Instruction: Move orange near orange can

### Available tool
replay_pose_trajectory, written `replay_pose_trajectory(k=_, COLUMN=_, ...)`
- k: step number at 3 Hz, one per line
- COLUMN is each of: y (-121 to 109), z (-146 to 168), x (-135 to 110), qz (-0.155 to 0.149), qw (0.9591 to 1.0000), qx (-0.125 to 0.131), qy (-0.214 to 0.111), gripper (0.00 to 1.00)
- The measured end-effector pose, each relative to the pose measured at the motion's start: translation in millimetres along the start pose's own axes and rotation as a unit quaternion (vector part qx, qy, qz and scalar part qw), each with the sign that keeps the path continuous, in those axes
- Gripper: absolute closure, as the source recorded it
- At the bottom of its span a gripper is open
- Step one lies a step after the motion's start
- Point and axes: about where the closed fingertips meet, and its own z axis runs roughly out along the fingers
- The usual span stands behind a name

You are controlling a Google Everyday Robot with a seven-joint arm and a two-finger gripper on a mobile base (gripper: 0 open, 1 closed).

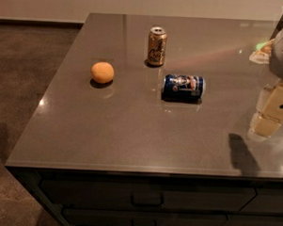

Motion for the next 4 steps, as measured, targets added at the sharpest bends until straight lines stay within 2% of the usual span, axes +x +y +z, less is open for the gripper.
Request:
replay_pose_trajectory(k=1, y=-0.4, z=0.0, x=-0.6, qz=0.000, qw=1.0000, qx=0.000, qy=-0.001, gripper=0.00)
replay_pose_trajectory(k=2, y=-17.3, z=1.7, x=-26.7, qz=-0.012, qw=0.9990, qx=0.000, qy=-0.042, gripper=0.00)
replay_pose_trajectory(k=4, y=-63.7, z=25.8, x=-100.2, qz=-0.030, qw=0.9960, qx=-0.003, qy=-0.084, gripper=0.00)
